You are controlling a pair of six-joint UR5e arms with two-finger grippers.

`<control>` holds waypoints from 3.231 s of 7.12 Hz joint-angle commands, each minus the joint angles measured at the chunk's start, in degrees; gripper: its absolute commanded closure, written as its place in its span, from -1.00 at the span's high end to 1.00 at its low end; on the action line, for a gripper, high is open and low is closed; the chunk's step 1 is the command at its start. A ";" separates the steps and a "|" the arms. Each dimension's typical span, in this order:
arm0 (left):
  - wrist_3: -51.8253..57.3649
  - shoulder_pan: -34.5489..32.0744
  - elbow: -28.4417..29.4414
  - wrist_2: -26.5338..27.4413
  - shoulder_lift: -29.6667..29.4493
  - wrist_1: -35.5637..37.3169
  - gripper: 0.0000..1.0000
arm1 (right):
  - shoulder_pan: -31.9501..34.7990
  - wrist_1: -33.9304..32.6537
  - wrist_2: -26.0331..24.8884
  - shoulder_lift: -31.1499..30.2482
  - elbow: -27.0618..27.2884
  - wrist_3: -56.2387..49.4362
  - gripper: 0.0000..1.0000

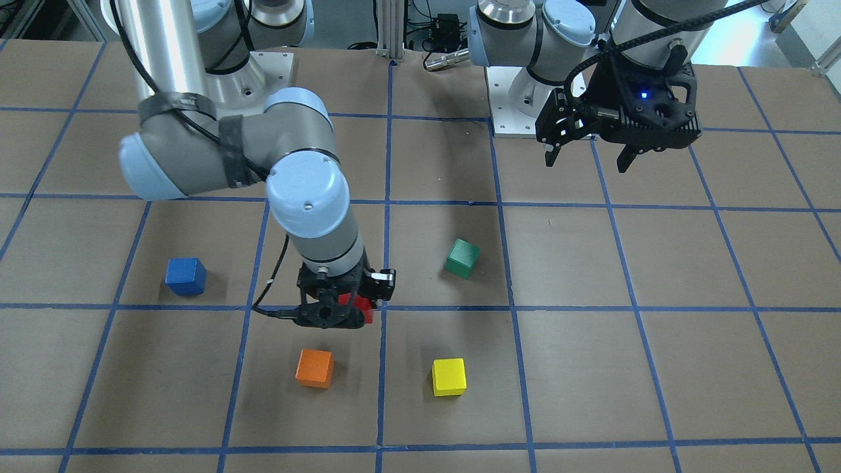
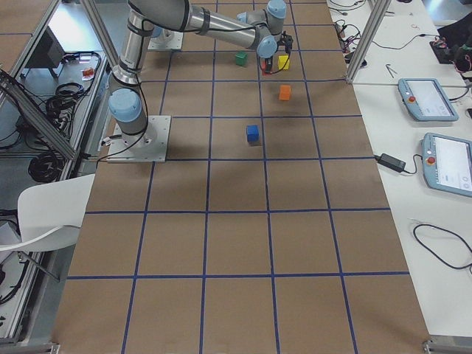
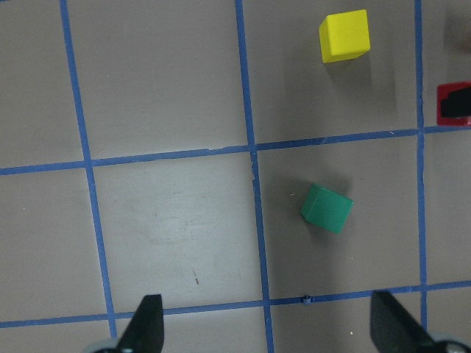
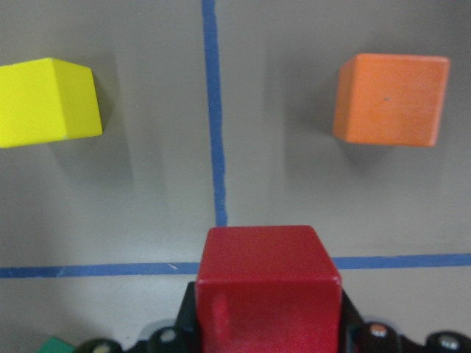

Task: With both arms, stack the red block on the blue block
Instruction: 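Lift the red cube with the right gripper and carry it over the blue cube, then lower the red cube onto the blue cube with the right gripper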

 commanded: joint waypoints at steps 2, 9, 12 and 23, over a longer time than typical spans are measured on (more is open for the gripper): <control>0.04 0.00 0.04 0.08 -0.03 0.05 1.00 | -10.87 13.63 -2.21 -8.61 0.06 -10.78 -1.00; -0.05 0.00 -0.05 -0.01 0.06 0.05 1.00 | -26.35 6.70 -7.32 -12.50 15.23 -38.57 -1.00; -0.05 0.00 -0.05 -0.01 -0.03 0.14 1.00 | -26.53 -0.29 -9.17 -12.50 21.50 -39.84 -1.00; 0.04 0.00 -0.05 -0.01 0.15 0.05 1.00 | -26.53 -2.22 -8.82 -11.53 23.09 -40.19 0.70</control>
